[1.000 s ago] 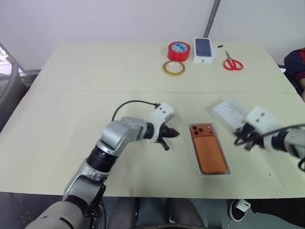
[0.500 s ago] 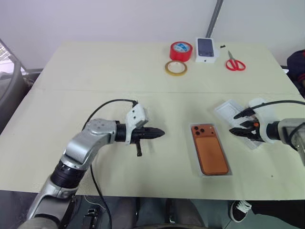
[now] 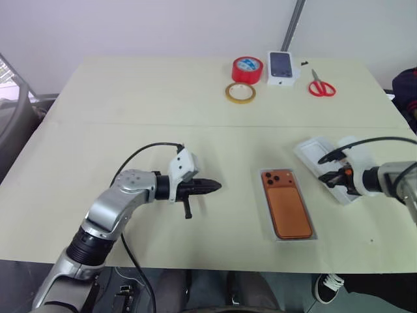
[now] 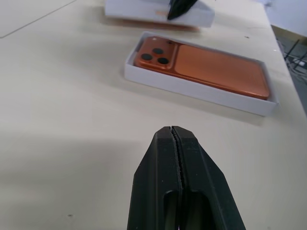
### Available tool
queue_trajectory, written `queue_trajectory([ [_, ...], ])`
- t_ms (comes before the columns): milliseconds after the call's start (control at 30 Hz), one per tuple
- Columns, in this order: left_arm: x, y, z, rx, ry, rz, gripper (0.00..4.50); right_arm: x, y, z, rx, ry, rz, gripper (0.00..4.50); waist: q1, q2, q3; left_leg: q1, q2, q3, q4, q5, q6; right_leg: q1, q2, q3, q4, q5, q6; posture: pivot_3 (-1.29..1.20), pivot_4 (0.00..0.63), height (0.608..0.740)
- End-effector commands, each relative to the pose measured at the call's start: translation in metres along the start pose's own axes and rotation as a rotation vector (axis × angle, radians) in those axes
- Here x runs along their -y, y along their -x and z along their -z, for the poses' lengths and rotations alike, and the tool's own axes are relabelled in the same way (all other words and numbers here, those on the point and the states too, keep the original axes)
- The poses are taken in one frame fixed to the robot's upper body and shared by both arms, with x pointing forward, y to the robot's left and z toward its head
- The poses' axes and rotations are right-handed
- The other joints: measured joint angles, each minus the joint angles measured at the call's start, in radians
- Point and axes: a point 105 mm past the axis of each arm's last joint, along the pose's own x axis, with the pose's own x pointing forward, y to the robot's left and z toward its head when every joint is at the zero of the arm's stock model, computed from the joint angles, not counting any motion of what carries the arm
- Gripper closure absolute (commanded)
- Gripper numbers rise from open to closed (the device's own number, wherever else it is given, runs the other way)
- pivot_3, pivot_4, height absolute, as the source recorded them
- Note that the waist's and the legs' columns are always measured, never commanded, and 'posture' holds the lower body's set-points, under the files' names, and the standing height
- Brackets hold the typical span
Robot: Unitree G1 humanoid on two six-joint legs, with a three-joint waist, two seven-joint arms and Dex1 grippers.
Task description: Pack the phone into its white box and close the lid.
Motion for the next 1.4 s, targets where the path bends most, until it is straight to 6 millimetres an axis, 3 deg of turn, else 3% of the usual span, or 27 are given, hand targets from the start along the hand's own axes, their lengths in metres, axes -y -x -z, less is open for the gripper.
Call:
queue_trajectory([
  [33,-0.010,0.008,-0.006,0.034,-0.023,-0.057,4.50,-0.024,0.035,-0.046,0.197,-0.100,-0.128,4.48,-0.005,0.001,0.000,0.000,0.000,0.000,0.000,0.000,0.000,0.000,0.000,0.000,0.000,0.000,0.000,0.00,0.150,0.740],
  [133,-0.013,0.009,-0.006,0.044,-0.013,-0.071,4.50,-0.058,0.043,-0.062,0.293,-0.156,-0.365,4.48,-0.004,0.000,0.000,0.000,0.001,-0.001,-0.001,0.000,0.000,0.000,0.001,0.000,0.000,0.000,0.000,0.00,0.150,0.740],
  [300,-0.016,0.002,-0.007,0.049,-0.019,-0.059,4.50,-0.133,0.042,-0.061,0.339,-0.228,-0.722,4.48,0.007,0.000,0.000,-0.001,0.001,0.000,0.001,0.000,0.001,0.000,0.000,-0.001,0.000,0.000,0.000,0.00,0.150,0.740],
  [467,-0.021,-0.003,-0.011,0.057,-0.039,-0.061,4.50,-0.180,0.023,-0.051,0.383,-0.447,-0.789,4.48,-0.009,-0.002,0.000,-0.004,0.001,0.000,0.004,-0.001,0.003,0.000,0.000,-0.002,0.000,0.000,0.001,0.00,0.150,0.740],
  [633,-0.021,-0.008,-0.016,0.075,-0.052,-0.058,4.50,-0.198,0.006,-0.037,0.386,-0.693,-0.699,4.48,-0.021,-0.001,0.000,-0.004,0.001,-0.001,0.003,-0.001,0.003,-0.001,0.001,-0.002,0.000,0.001,0.001,0.00,0.150,0.740],
  [733,-0.017,-0.018,-0.020,0.086,-0.057,-0.046,4.50,-0.194,-0.002,-0.019,0.321,-0.736,-0.626,4.48,-0.019,-0.001,0.000,-0.004,0.000,-0.001,0.003,-0.001,0.002,-0.001,0.000,-0.002,0.000,0.001,0.001,0.00,0.150,0.740],
  [833,-0.010,-0.037,-0.023,0.093,-0.055,-0.025,4.50,-0.183,-0.003,-0.008,0.275,-0.686,-0.582,3.06,-0.016,-0.002,0.000,-0.004,0.000,-0.001,0.003,-0.001,0.002,0.000,0.000,-0.002,0.000,0.000,0.001,0.00,0.150,0.740],
  [1000,-0.003,-0.063,-0.024,0.085,-0.030,0.000,4.50,-0.153,0.011,-0.012,0.208,-0.433,-0.496,0.40,-0.020,0.002,0.000,-0.003,0.001,-0.001,0.003,-0.001,0.002,0.000,0.001,-0.001,0.000,0.000,0.001,0.00,0.150,0.740],
  [1200,0.010,-0.091,-0.026,0.069,-0.045,0.057,4.50,-0.102,0.035,-0.032,0.204,-0.232,-0.312,0.40,-0.017,0.001,0.000,-0.002,0.001,0.000,0.002,-0.001,0.003,0.000,0.002,-0.001,-0.001,0.000,0.001,0.00,0.150,0.740],
  [1300,0.015,-0.099,-0.029,0.075,-0.042,0.079,4.50,-0.078,0.033,-0.028,0.183,-0.141,-0.185,1.24,-0.012,0.001,0.000,-0.002,0.001,0.000,0.002,-0.001,0.003,0.000,0.001,-0.001,-0.001,0.000,0.001,0.00,0.150,0.740],
  [1400,0.018,-0.102,-0.032,0.091,-0.031,0.088,4.50,-0.065,0.028,-0.018,0.137,-0.027,-0.097,2.76,-0.004,0.002,0.000,-0.003,0.000,0.000,0.002,-0.001,0.003,0.000,0.001,-0.001,-0.001,0.000,0.001,0.00,0.150,0.740],
])
